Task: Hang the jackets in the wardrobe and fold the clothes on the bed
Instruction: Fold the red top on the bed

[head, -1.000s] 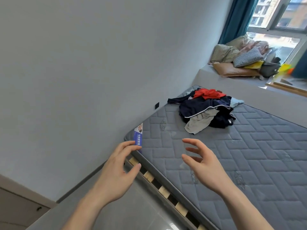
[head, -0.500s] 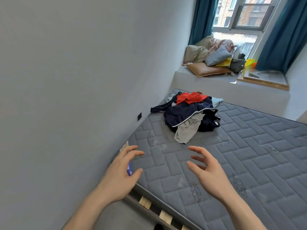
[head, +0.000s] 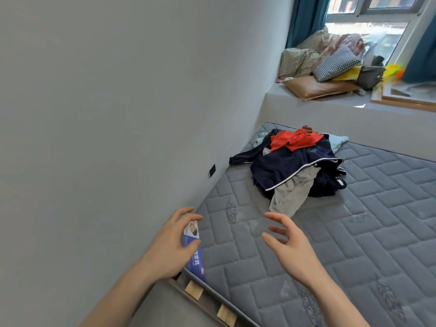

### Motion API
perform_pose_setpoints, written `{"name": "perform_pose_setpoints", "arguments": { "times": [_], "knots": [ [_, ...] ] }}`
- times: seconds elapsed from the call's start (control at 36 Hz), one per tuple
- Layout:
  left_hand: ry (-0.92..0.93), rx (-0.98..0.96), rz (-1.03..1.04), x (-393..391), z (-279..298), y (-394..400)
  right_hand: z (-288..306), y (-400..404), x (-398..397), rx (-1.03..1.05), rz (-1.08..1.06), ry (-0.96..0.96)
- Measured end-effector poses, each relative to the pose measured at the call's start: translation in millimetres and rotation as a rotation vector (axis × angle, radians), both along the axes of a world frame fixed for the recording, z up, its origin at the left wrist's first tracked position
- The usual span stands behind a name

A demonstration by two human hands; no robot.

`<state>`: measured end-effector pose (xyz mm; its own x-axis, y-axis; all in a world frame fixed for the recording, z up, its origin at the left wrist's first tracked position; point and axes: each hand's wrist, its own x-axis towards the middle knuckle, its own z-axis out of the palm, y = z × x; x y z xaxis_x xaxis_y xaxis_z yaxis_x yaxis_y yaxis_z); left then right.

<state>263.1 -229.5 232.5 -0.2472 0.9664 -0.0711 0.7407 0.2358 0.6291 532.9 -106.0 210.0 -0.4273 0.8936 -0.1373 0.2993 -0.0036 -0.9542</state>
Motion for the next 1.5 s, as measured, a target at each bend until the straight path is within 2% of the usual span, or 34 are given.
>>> {"name": "perform_pose_setpoints", "arguments": {
  "times": [0.19,0.42,0.61,0.72,0.89,1.03,1.17,1.28,1.39,1.5],
  "knots": [
    [0.011,-0.067,-0.134,-44.3,-21.8,83.1,-12.8,46.3,-24.0,0.0,-0.113,-0.058],
    [0.035,-0.172,-0.322,-119.0,-60.5,219.2,-31.6,118.5,-84.3,0.0,-0.263,-0.182],
    [0.095,-0.268,-0.463,-154.3,-159.1,345.9,-104.0,199.1,-134.1,-0.034,-0.419,-0.26],
    [0.115,-0.38,-0.502,-156.8,-229.2,409.6,-166.1,247.8,-141.5,-0.037,-0.369,-0.421],
    [0.211,-0.514,-0.486,-163.5,-349.0,496.5,-267.7,338.7,-135.6,-0.028,-0.3,-0.623],
    [0.329,-0.615,-0.439,-173.6,-448.1,554.9,-350.5,393.4,-142.5,-0.007,-0.393,-0.605],
    [0.286,-0.729,-0.314,-175.4,-527.4,592.4,-411.1,438.1,-152.8,0.116,-0.383,-0.587],
    [0.344,-0.737,-0.267,-167.5,-566.9,594.6,-434.4,490.8,-160.1,0.202,-0.347,-0.635],
    [0.362,-0.746,-0.265,-168.7,-573.9,598.2,-434.1,556.1,-172.7,0.259,-0.374,-0.677],
    [0.376,-0.745,-0.239,-165.4,-580.7,602.8,-418.6,624.3,-189.7,0.175,-0.443,-0.575]
  ]
}}
